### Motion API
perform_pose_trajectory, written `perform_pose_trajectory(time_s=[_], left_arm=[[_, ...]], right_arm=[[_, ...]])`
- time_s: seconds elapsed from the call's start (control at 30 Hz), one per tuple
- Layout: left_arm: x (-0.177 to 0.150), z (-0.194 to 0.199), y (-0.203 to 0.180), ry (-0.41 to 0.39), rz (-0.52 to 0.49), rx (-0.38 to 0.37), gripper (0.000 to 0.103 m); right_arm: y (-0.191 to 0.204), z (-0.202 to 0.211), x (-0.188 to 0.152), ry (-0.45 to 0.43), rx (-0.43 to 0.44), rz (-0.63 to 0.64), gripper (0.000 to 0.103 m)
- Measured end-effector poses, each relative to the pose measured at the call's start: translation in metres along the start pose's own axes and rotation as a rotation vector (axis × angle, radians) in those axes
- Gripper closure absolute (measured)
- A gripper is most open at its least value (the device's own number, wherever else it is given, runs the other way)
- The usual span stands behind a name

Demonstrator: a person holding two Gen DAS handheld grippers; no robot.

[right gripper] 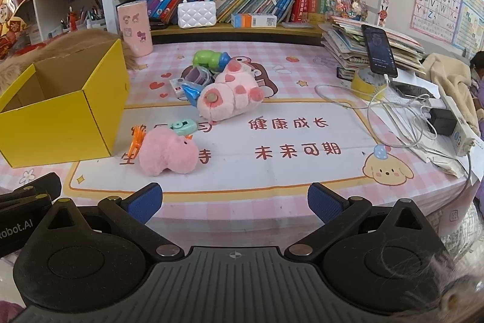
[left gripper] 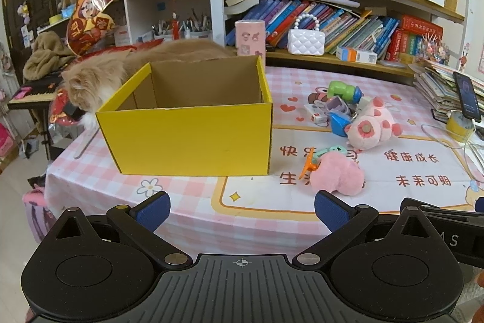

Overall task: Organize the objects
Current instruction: 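Move both tools toward the pink plush toys on the table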

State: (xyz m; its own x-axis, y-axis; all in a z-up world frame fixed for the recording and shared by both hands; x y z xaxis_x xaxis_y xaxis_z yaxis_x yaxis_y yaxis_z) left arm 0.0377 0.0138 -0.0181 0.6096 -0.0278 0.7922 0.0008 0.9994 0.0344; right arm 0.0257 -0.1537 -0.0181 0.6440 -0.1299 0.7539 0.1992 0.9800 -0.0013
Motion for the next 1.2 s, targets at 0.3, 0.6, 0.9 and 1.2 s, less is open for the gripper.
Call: perform_pose_trajectory(time_s=[0.3, 0.6, 0.9, 1.2], left_arm=[[0.001, -0.004, -0.001, 0.005, 0.001, -0.012, 0.0], [0.004, -0.01, -0.006, 0.018, 0.004, -0.016, 0.0], [0.005, -0.019, -0.009, 0.04, 0.036, -0.024, 0.0], [0.009, -0.033, -0.022, 0.071, 0.06, -0.022, 0.0]], right_arm=[[-0.002, -0.002, 0.001, 0.008, -0.007, 0.004, 0.0], [-0.004, -0.008, 0.004, 0.019, -0.007, 0.003, 0.0], [-0.01, -0.017, 0.008, 0.044, 0.011, 0.007, 0.0], [-0.021, -0.038, 0.017, 0.086, 0.047, 0.013, 0.0]])
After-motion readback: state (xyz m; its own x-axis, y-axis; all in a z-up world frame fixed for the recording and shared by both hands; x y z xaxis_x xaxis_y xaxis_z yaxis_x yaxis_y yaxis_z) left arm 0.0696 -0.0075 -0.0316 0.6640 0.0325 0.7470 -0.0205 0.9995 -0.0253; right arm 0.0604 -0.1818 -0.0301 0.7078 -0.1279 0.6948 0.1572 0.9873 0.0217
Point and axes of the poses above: each gripper's, at about its wrist camera, not at the fingertips, and z roughly against the way its jaws point, y to its left, x to its top, the point moved 3 cm from there along -z, roughly the way its jaws point
